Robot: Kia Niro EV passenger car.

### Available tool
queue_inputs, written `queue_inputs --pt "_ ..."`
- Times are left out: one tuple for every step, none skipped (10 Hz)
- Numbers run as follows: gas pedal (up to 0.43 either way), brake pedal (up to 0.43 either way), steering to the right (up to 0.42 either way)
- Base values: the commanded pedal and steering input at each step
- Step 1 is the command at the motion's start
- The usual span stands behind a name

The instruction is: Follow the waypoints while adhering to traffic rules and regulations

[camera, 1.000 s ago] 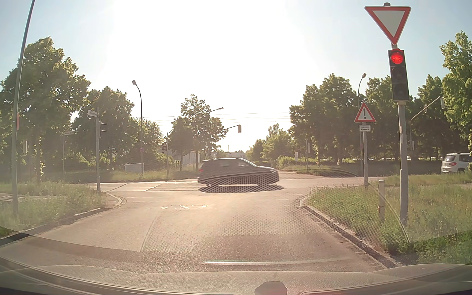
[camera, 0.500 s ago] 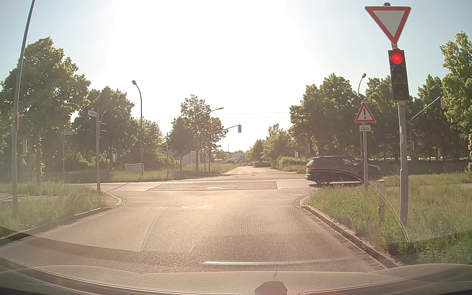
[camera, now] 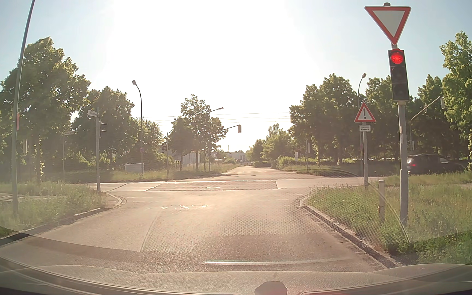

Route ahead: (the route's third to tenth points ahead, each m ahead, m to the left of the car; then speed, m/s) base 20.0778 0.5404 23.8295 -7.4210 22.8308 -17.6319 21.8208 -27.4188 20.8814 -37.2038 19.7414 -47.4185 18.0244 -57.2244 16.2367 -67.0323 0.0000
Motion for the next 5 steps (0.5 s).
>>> queue_inputs --pt "0.0 0.28 -0.016" --pt "0.0 0.28 -0.016" --pt "0.0 0.28 -0.016" --pt "0.0 0.28 -0.016" --pt "0.0 0.28 -0.016"
